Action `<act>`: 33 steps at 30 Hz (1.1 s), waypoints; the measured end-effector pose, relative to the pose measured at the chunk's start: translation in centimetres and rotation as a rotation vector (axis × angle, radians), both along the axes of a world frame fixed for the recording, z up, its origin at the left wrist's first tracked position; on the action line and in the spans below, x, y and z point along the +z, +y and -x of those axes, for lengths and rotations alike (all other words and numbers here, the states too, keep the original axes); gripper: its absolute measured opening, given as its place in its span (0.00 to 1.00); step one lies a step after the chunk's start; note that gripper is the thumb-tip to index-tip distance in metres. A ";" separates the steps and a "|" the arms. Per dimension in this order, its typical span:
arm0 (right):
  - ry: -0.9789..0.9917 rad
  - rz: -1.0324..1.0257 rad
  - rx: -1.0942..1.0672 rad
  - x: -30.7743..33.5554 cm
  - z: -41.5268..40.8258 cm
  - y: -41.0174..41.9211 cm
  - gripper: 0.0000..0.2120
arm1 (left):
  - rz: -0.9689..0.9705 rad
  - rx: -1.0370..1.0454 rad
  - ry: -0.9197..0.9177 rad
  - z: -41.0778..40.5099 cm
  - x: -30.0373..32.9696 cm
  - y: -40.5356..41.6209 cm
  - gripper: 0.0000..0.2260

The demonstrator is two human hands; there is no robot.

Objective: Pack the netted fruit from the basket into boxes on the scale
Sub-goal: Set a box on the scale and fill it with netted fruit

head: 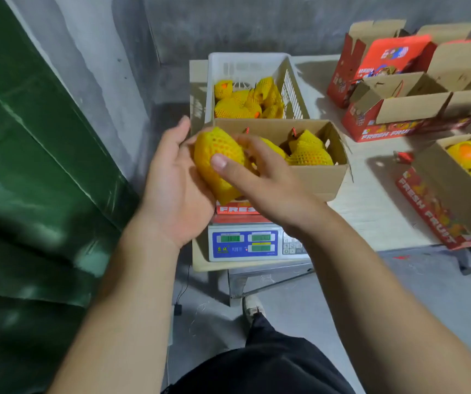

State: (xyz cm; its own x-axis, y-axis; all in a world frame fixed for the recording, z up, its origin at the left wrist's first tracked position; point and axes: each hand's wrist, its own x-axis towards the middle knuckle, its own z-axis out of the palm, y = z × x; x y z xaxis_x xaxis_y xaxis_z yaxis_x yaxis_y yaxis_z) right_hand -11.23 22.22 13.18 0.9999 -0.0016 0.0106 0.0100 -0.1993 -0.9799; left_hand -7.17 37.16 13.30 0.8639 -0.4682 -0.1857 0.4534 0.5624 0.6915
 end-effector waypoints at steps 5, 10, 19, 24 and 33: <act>0.014 -0.164 -0.078 0.9 0.8 0.4 0.18 | -0.156 -0.040 -0.245 0.4 -0.9 1.6 0.22; 0.082 -0.338 -0.092 0.9 1.3 -0.1 0.15 | -0.290 0.029 -0.359 1.5 -1.3 1.1 0.22; 0.028 -0.459 0.044 -0.2 1.9 -2.2 0.25 | -0.356 0.037 -0.343 1.6 -0.5 -1.2 0.19; 0.024 -0.477 -0.068 -1.2 0.6 -3.6 0.24 | -0.297 0.063 -0.302 0.6 -0.9 -2.0 0.16; -0.160 -0.122 -0.329 -2.2 -5.1 -5.6 0.24 | -0.466 0.251 -0.157 -1.9 -2.5 -0.2 0.11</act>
